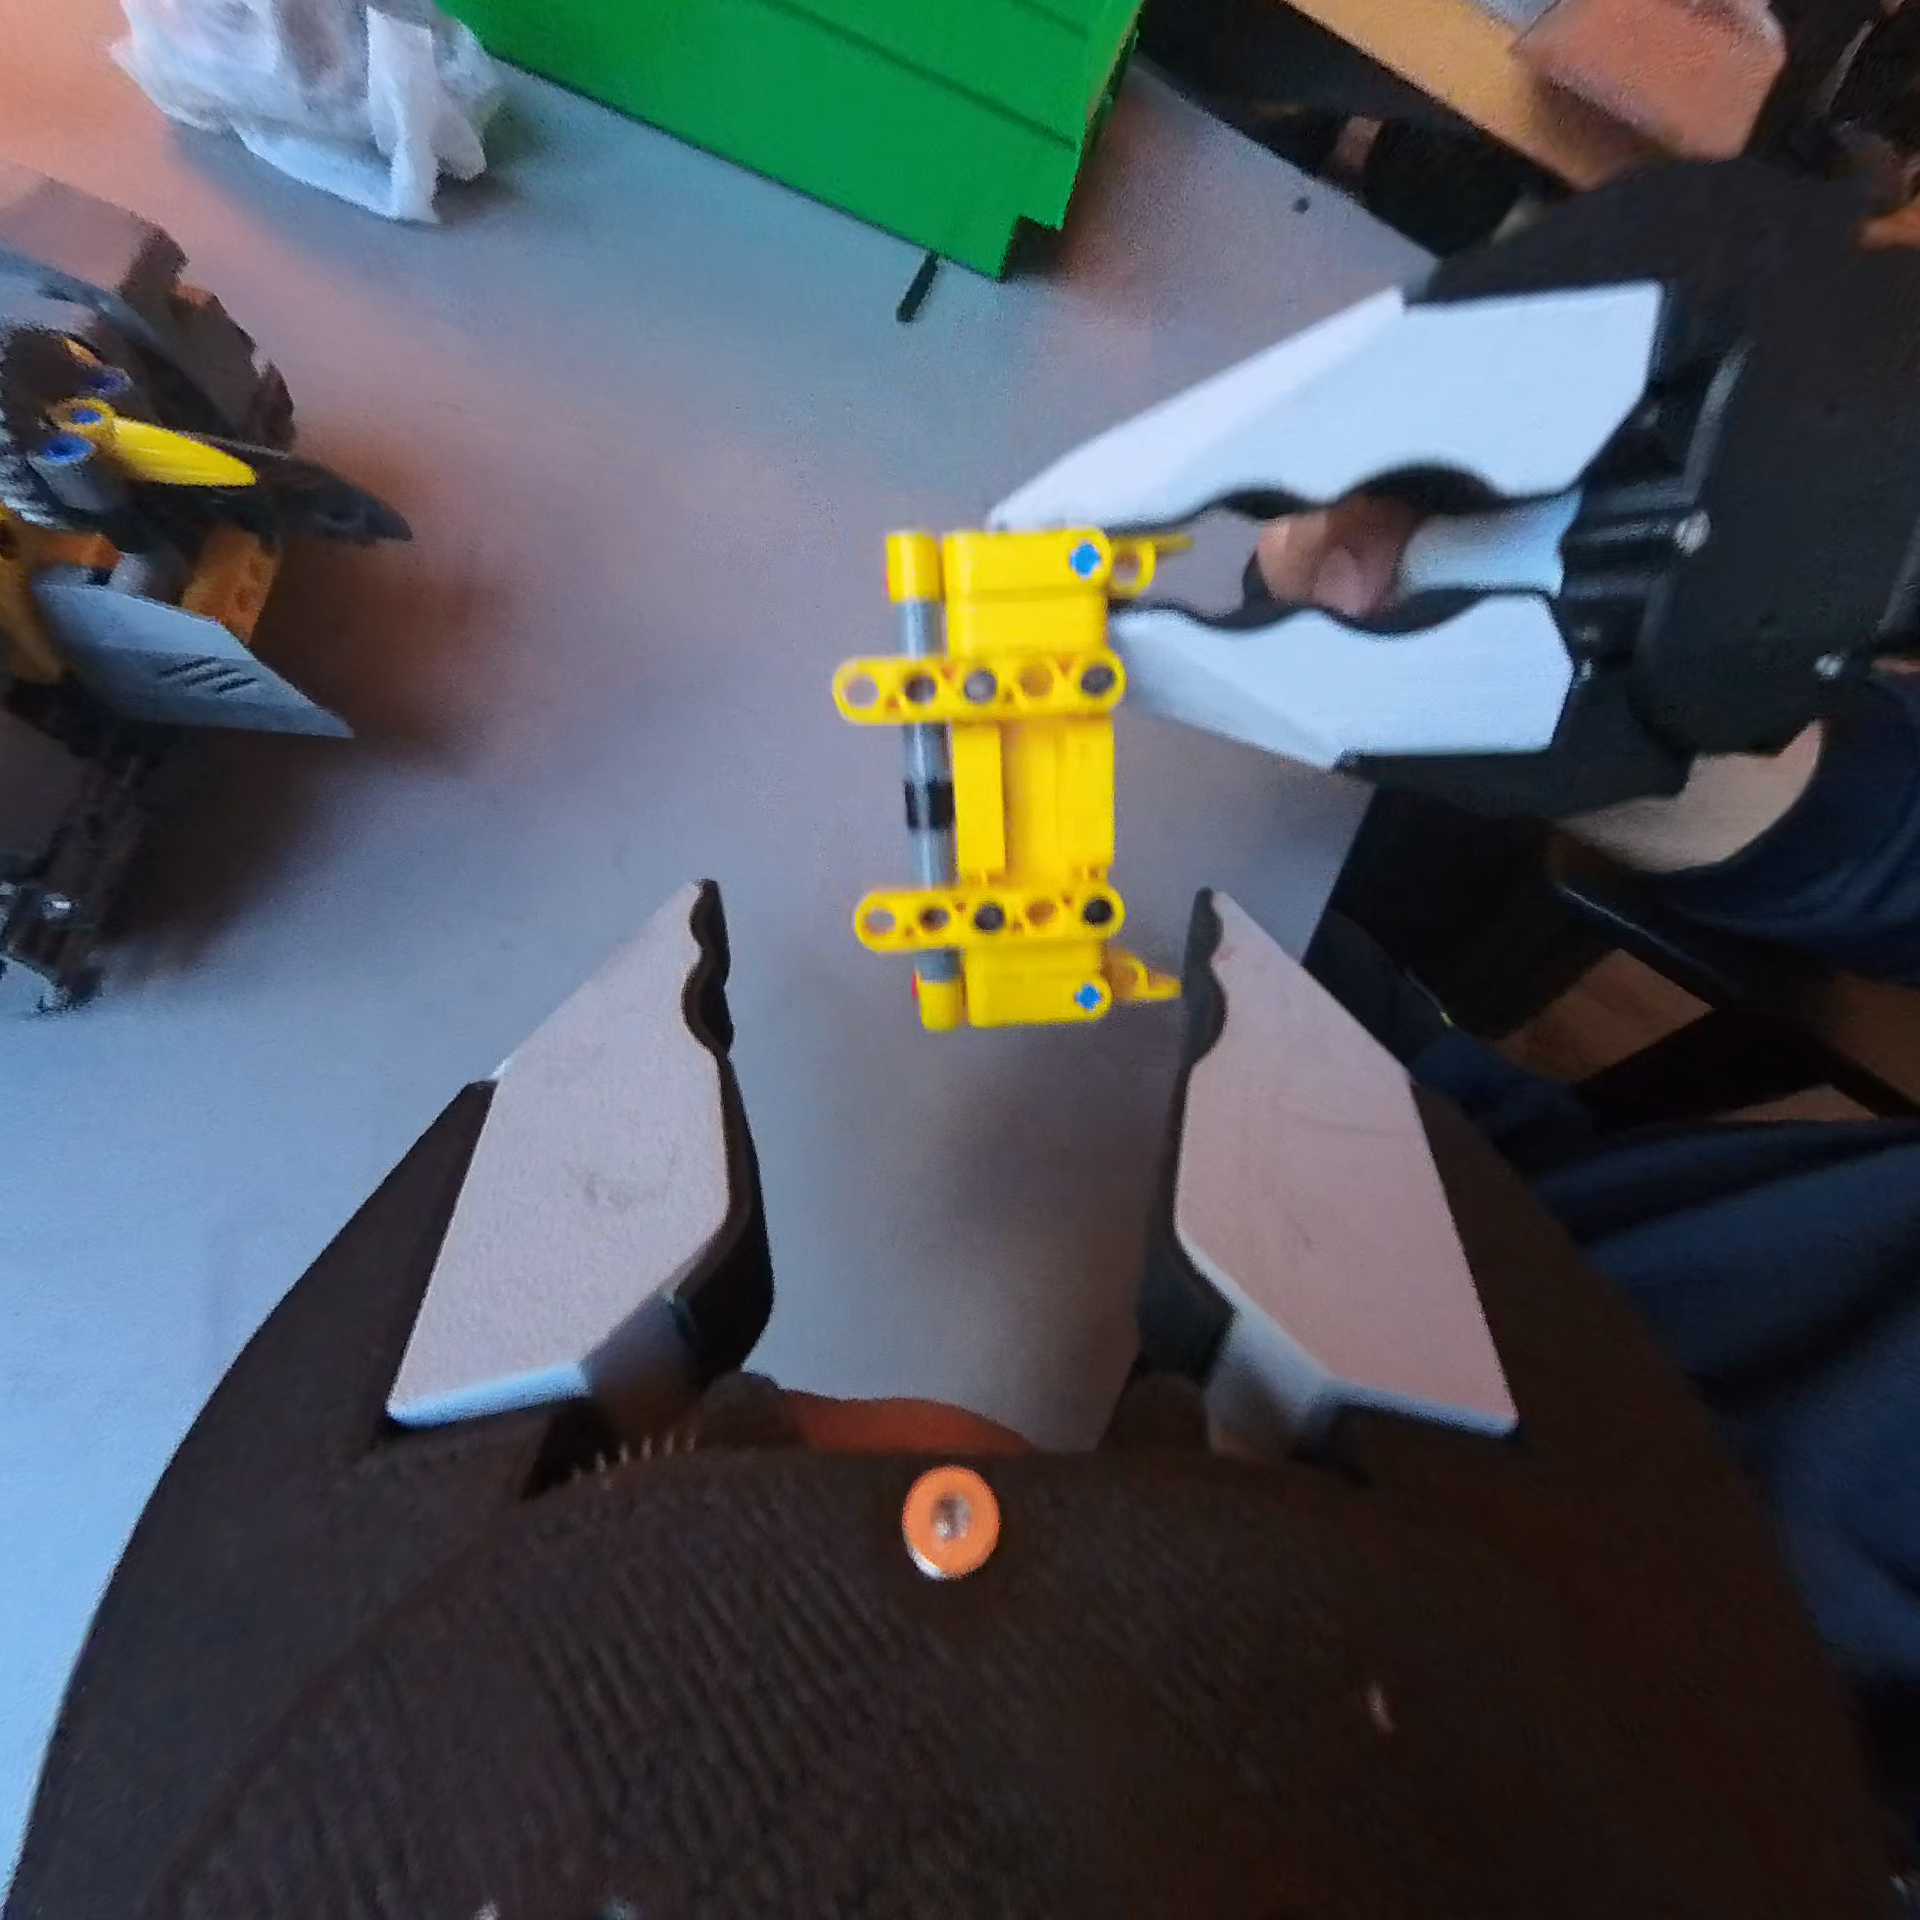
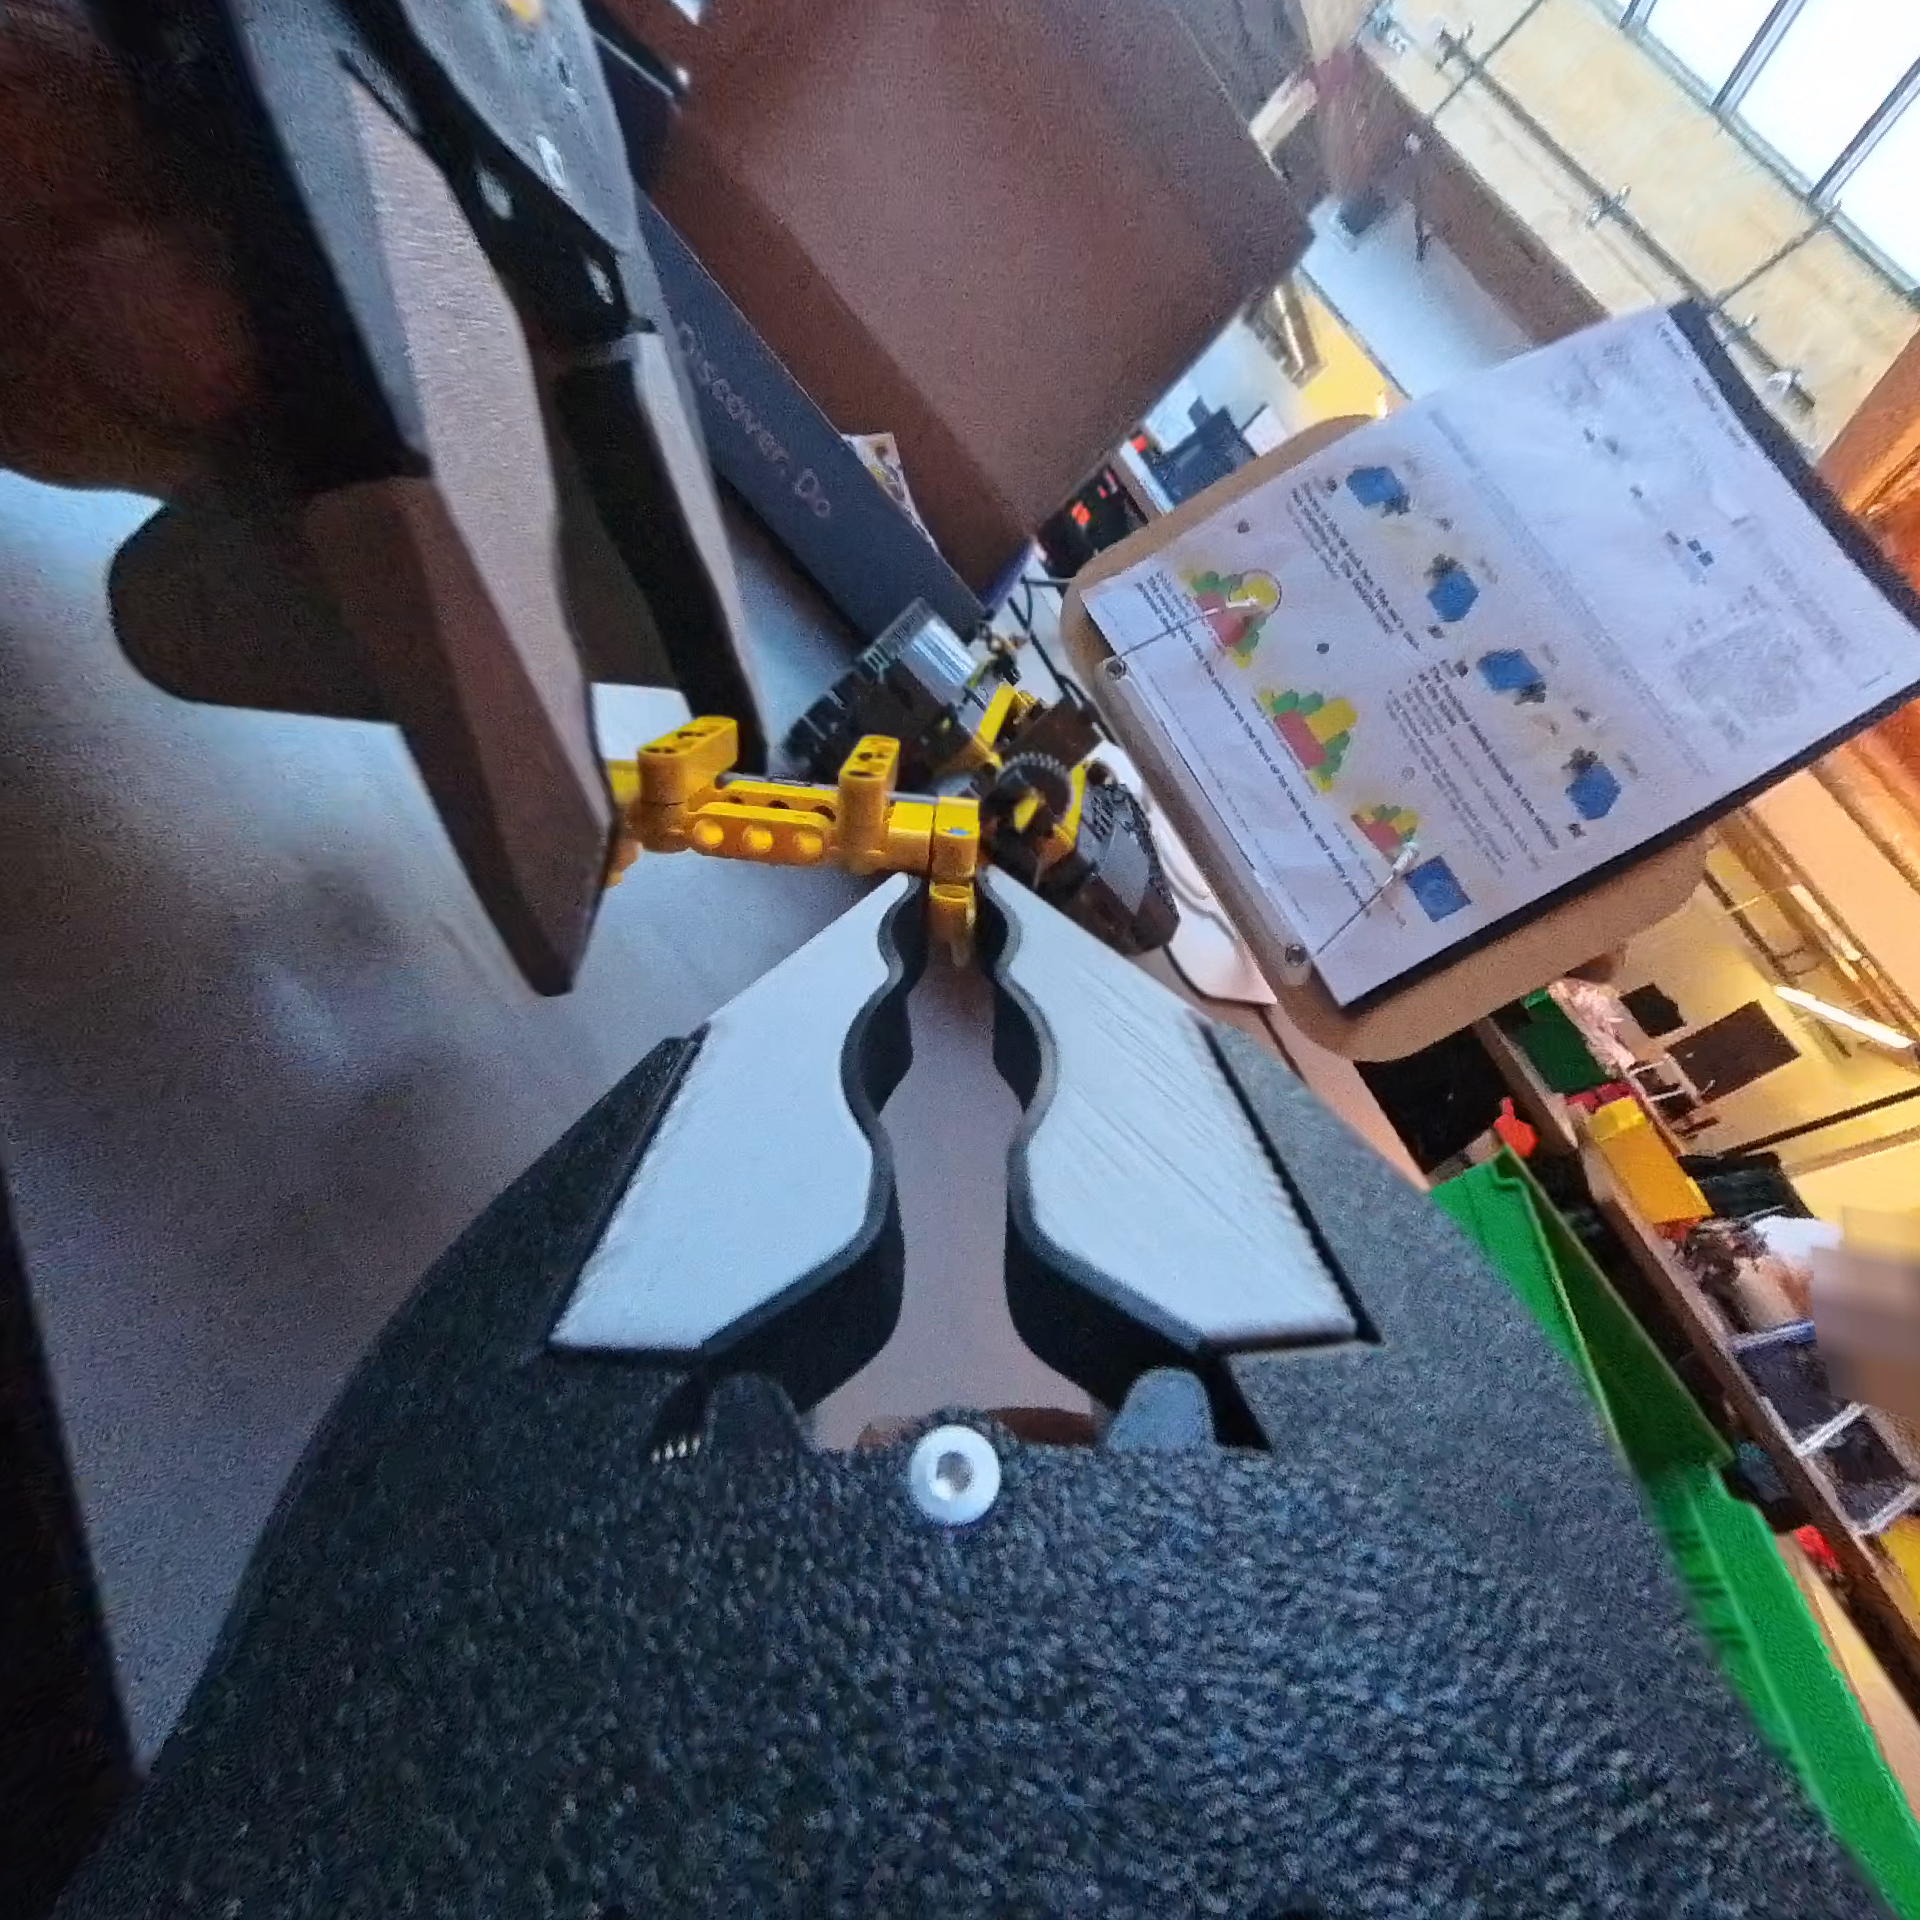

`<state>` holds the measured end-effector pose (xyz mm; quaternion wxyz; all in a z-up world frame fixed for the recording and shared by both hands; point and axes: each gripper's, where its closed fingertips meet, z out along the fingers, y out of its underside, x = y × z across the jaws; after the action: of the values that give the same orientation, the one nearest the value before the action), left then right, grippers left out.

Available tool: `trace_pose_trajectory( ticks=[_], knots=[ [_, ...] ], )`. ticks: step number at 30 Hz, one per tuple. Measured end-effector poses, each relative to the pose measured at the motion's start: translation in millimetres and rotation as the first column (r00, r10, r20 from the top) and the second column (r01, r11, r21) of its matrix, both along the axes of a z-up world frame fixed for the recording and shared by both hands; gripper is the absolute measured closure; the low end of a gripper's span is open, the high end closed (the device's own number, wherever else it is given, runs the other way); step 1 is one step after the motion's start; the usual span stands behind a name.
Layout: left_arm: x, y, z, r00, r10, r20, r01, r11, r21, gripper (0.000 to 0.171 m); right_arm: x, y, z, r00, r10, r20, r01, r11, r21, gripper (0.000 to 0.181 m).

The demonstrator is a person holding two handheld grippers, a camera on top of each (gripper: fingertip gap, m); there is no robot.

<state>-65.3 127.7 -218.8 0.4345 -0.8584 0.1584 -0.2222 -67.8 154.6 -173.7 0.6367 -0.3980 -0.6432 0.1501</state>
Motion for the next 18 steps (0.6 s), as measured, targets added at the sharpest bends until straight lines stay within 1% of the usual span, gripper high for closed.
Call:
trace_pose_trajectory(
  ticks=[1,2,3,4,7,9,11,15,18],
  knots=[
    [0.8,-0.6,3.5,1.0,-0.005,0.006,0.005,1.0,0.017,0.085,-0.2,-6.0,-0.7,1.0,0.012,-0.001,-0.012,1.0,0.023,0.176],
    [2.5,-1.4,6.7,1.0,-0.017,0.011,0.016,0.999,0.032,0.088,-0.8,-9.6,-1.9,1.0,0.015,0.002,-0.015,0.999,0.043,0.176],
    [5.2,-2.5,9.2,0.999,-0.037,0.008,0.036,0.998,0.049,0.099,-2.0,-11.6,-3.6,1.0,0.014,0.006,-0.014,0.999,0.052,0.176],
    [7.2,-3.6,10.0,0.998,-0.055,-0.005,0.055,0.996,0.064,0.114,-3.9,-14.7,-6.2,1.0,0.022,0.014,-0.023,0.999,0.048,0.176],
    [1.2,-3.5,-2.9,0.99,-0.053,-0.129,0.062,0.996,0.069,0.138,-8.1,-20.6,-12.2,0.999,0.039,0.031,-0.04,0.998,0.045,0.173],
    [-1.5,-6.3,-13.9,0.984,-0.064,-0.166,0.07,0.997,0.035,0.138,-10.6,-23.9,-21.0,0.996,0.053,0.074,-0.056,0.997,0.047,0.172],
    [-3.9,-8.4,-19.3,0.983,-0.073,-0.168,0.077,0.997,0.017,0.138,-12.8,-24.9,-26.5,0.994,0.053,0.092,-0.058,0.997,0.054,0.171],
    [-9.8,-9.7,-23.9,0.978,-0.085,-0.192,0.087,0.996,0.007,0.138,-16.8,-25.0,-31.4,0.993,0.048,0.109,-0.051,0.998,0.029,0.169],
    [-11.2,-11.3,-23.4,0.973,-0.093,-0.212,0.097,0.995,0.008,0.138,-18.2,-27.4,-31.0,0.992,0.052,0.114,-0.052,0.999,-0.004,0.171]
  ],
)
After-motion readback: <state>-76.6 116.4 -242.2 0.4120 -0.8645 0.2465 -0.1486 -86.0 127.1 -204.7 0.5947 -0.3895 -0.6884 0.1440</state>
